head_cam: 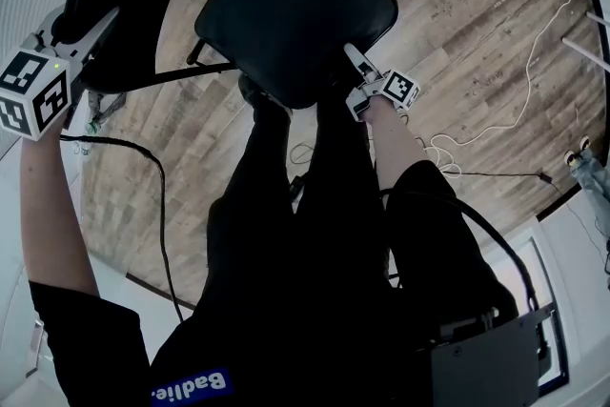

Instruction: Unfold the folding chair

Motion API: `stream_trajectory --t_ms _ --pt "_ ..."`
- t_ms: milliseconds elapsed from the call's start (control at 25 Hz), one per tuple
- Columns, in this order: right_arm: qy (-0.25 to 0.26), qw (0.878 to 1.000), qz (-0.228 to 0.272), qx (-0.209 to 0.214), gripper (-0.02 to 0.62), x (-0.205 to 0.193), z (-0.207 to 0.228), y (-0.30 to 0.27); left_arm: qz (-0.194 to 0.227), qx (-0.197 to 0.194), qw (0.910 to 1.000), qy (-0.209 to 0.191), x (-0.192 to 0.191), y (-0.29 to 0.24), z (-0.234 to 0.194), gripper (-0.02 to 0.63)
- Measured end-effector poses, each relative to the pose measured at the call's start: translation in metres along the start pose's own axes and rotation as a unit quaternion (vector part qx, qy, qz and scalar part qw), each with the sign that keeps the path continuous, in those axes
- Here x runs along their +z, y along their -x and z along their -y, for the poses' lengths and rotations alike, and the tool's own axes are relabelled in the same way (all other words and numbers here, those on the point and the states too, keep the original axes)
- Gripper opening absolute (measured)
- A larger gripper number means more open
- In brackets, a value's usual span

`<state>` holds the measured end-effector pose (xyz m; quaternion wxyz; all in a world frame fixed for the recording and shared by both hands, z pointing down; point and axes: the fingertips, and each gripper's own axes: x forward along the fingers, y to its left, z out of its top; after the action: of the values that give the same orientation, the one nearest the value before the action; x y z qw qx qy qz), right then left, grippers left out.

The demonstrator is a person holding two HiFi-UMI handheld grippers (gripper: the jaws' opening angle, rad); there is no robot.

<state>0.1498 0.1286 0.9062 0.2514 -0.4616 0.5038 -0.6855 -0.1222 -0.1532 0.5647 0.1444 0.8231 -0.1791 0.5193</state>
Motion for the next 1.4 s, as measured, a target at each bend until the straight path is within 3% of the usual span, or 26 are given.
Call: stream_trajectory --t_ms 120,280,1400 --pt "-0.002 1.000 0.003 0.012 0.240 0.000 0.002 -0.002 0.000 -0.005 1.0000 0.002 -0.002 -0.003 -0.003 0.147" --pt "0.001 1.000 0.004 -0.010 0.242 0.000 0.017 0.000 0.001 -0.011 0.9999 0.006 -0.006 -0.007 -0.008 0.147" --pt "0.026 0.998 0.017 0.056 0.250 -0.001 0.041 -0.003 0.008 -0.047 0.9983 0.034 -0.026 -0.026 -0.018 0.153"
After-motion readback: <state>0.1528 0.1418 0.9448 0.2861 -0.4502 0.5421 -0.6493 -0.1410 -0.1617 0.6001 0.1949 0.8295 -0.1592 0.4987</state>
